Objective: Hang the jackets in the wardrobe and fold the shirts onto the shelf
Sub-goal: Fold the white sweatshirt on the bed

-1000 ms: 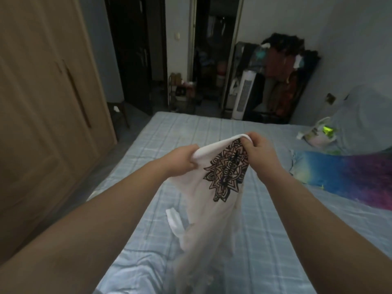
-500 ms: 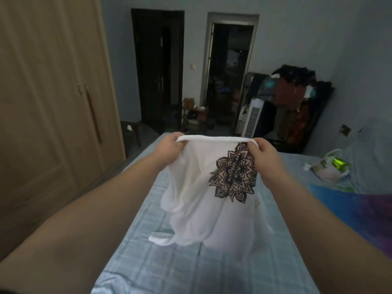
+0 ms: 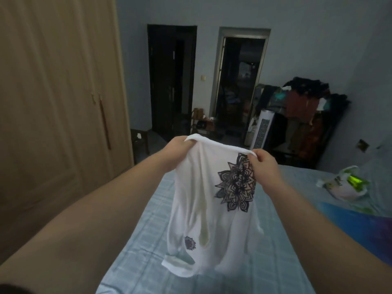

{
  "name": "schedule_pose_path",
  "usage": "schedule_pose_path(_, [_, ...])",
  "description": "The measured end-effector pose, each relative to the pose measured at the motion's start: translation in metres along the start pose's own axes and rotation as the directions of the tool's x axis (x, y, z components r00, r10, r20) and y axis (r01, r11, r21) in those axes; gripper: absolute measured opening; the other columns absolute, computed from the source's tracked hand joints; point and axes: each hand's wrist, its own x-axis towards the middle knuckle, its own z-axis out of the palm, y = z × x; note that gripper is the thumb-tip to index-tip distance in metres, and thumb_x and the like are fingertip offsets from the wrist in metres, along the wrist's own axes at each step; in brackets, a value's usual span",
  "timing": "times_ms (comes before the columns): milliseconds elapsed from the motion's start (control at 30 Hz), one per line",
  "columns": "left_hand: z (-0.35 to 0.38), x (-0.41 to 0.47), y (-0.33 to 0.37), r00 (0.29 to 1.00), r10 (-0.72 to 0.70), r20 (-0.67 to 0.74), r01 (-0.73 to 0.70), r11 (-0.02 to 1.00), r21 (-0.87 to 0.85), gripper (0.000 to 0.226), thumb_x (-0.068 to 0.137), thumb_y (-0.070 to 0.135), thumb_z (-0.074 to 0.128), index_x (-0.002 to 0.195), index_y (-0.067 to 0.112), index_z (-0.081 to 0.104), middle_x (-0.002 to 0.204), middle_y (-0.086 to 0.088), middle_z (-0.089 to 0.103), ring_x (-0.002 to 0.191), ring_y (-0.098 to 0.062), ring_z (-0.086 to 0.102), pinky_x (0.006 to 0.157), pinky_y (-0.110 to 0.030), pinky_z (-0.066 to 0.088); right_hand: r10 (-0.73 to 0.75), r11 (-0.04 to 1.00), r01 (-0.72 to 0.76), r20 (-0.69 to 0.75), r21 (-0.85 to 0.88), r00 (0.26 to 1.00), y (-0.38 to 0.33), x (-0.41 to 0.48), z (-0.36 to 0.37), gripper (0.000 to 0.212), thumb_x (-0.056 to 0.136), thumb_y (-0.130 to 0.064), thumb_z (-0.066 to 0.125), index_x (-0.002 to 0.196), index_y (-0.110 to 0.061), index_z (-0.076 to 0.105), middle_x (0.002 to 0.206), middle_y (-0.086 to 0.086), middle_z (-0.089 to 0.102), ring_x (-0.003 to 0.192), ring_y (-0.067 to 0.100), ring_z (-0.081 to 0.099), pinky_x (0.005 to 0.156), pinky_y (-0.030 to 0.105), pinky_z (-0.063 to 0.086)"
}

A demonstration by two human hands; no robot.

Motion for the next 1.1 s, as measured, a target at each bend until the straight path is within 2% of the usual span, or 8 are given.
schedule_pose_path(200, [0.015,0.018,0.005,0.978,-0.191,0.090,0.206,0.956,-0.211,0.030,0.093,0.046,0.058,0.111,0.023,0.067,0.103,-0.007,0.072,0.093,-0.027,0.072,0.068,-0.036,0.060,0.109,0.988,-0.097,0.106,-0.119,0.988,0.019,-0.028,0.053,0.018,0.094,-0.029,0.062,0.112,-0.026,0.059,0.109,-0.009,0.057,0.100,0.011,0.056,0.088,0.030,0.045])
schedule_pose_path(300, [0.025,0.027,-0.003,0.970,-0.211,0.122,0.237,0.935,-0.264,0.032,0.094,0.039,0.058,0.114,0.014,0.065,0.103,-0.011,0.071,0.089,-0.027,0.072,0.064,-0.033,0.059,0.031,0.994,-0.031,0.001,-0.107,1.000,0.016,-0.055,0.071,0.014,0.091,-0.023,0.062,0.096,-0.031,0.051,0.101,-0.009,0.055,0.084,0.004,0.054,0.073,0.022,0.043])
schedule_pose_path(467, [0.021,0.039,-0.005,0.962,-0.240,0.133,0.269,0.917,-0.295,0.036,0.088,0.038,0.061,0.110,0.010,0.068,0.079,-0.008,0.075,0.071,-0.023,0.073,0.056,-0.031,0.055,0.095,0.995,-0.081,0.340,-0.055,0.936,0.022,-0.082,0.098,0.019,0.091,-0.028,0.064,0.109,-0.025,0.060,0.103,-0.010,0.066,0.090,0.004,0.064,0.078,0.022,0.052])
schedule_pose_path(667, [0.003,0.049,-0.004,0.959,-0.235,0.159,0.259,0.954,-0.150,0.047,0.079,0.049,0.063,0.116,0.020,0.065,0.100,-0.012,0.074,0.087,-0.030,0.074,0.065,-0.036,0.058,0.098,0.995,-0.080,0.377,-0.062,0.921,0.012,-0.072,0.110,0.014,0.094,-0.019,0.059,0.093,-0.029,0.069,0.092,-0.006,0.071,0.087,0.016,0.068,0.078,0.025,0.052])
schedule_pose_path(800, [-0.003,0.055,-0.002,0.977,-0.178,0.116,0.195,0.969,-0.154,0.045,0.080,0.043,0.061,0.115,0.014,0.067,0.104,-0.014,0.070,0.094,-0.031,0.069,0.070,-0.037,0.057,0.213,0.954,-0.282,0.435,0.100,0.875,-0.010,-0.065,0.113,0.023,0.097,-0.018,0.046,0.106,-0.021,0.068,0.103,0.008,0.071,0.092,0.028,0.067,0.088,0.048,0.056])
schedule_pose_path(933, [-0.008,0.060,0.008,0.988,-0.104,0.113,0.120,0.982,-0.148,0.027,0.082,0.039,0.058,0.090,0.021,0.076,0.089,-0.011,0.075,0.087,-0.029,0.071,0.065,-0.035,0.057,0.393,0.694,-0.610,0.509,0.382,0.766,-0.030,-0.050,0.101,0.030,0.097,-0.013,0.045,0.117,-0.001,0.063,0.112,0.020,0.068,0.101,0.036,0.064,0.083,0.046,0.051])
schedule_pose_path(1000, [-0.012,0.062,0.013,0.990,-0.055,0.128,0.067,0.994,-0.091,0.025,0.084,0.037,0.055,0.083,0.023,0.076,0.083,-0.006,0.075,0.082,-0.025,0.072,0.063,-0.033,0.058,0.285,0.578,-0.581,0.526,0.573,0.801,-0.038,-0.040,0.086,0.025,0.095,-0.006,0.040,0.104,-0.004,0.063,0.104,0.019,0.066,0.094,0.034,0.063,0.078,0.041,0.046])
schedule_pose_path(1100, [-0.021,0.068,0.015,0.990,-0.029,0.136,0.012,0.992,0.130,0.022,0.082,0.037,0.053,0.090,0.028,0.071,0.093,-0.004,0.073,0.084,-0.023,0.071,0.066,-0.034,0.057,0.288,0.600,-0.465,0.367,0.650,0.885,-0.049,-0.014,0.068,0.019,0.091,0.002,0.041,0.084,-0.014,0.049,0.090,0.013,0.052,0.079,0.027,0.051,0.066,0.036,0.037])
